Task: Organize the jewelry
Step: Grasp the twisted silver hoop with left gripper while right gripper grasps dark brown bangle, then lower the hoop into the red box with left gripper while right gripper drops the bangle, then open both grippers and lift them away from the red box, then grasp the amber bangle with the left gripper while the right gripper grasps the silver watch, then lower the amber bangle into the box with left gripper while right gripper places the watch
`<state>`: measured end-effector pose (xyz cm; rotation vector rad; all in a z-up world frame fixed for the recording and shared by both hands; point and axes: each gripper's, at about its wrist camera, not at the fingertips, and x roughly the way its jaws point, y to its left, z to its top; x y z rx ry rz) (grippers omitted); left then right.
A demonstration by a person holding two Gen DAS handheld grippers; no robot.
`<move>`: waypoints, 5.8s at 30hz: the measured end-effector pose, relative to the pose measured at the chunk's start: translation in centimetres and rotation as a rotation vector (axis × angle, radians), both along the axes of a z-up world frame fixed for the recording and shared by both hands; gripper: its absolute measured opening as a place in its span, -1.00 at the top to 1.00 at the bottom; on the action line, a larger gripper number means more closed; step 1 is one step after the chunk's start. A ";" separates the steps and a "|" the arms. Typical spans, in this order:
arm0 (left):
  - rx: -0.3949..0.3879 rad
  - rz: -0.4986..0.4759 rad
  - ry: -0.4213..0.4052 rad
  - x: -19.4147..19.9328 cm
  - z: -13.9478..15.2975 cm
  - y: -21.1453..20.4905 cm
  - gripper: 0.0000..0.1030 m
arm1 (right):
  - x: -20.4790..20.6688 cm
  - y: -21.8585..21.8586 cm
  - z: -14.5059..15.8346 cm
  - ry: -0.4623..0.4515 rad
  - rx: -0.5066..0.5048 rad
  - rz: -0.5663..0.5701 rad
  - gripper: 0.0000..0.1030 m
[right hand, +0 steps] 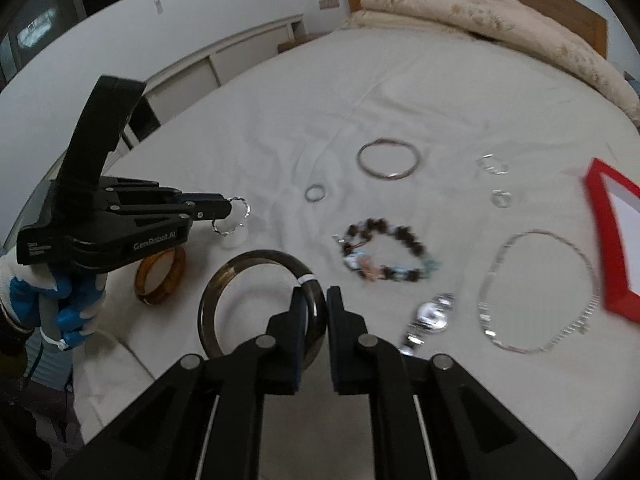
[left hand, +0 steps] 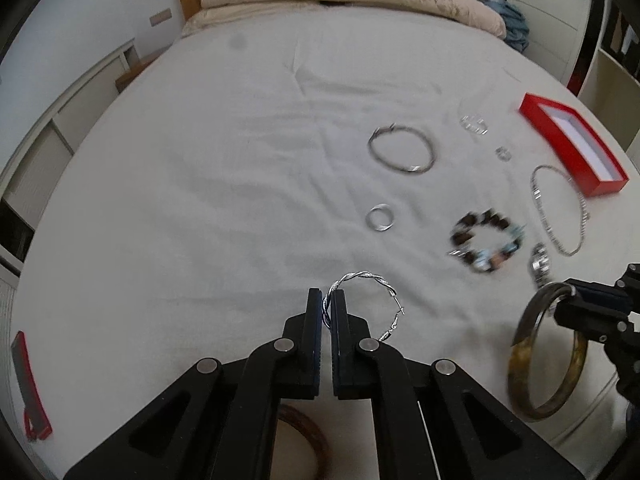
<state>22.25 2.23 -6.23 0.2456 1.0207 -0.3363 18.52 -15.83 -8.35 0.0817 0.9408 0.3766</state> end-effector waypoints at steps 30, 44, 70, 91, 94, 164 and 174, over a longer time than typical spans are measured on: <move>-0.077 -0.306 0.048 7.0 -0.2 -41.7 0.93 | 5.6 -37.6 -1.2 -0.007 -0.182 -0.451 0.82; 0.003 -0.288 0.069 7.9 -4.6 -43.7 0.90 | 7.3 -37.6 -5.2 0.059 -0.324 -0.341 0.77; -0.075 -0.059 -0.169 -3.8 13.6 -21.0 0.08 | -10.1 -25.7 10.5 -0.152 -0.039 -0.380 0.43; -0.135 0.147 -0.326 -14.9 19.2 0.5 -0.03 | -20.2 -11.4 18.0 -0.293 0.044 -0.232 0.25; -0.141 0.175 -0.325 -14.9 18.4 2.3 -0.03 | -20.2 -10.4 17.8 -0.305 0.048 -0.218 0.25; -0.116 0.112 -0.054 1.4 0.1 -1.2 0.81 | 0.3 -6.1 -0.7 0.005 0.081 -0.180 0.57; -0.146 0.005 -0.096 -0.7 4.6 -10.1 0.81 | -4.5 -14.3 4.8 -0.097 0.091 -0.300 0.57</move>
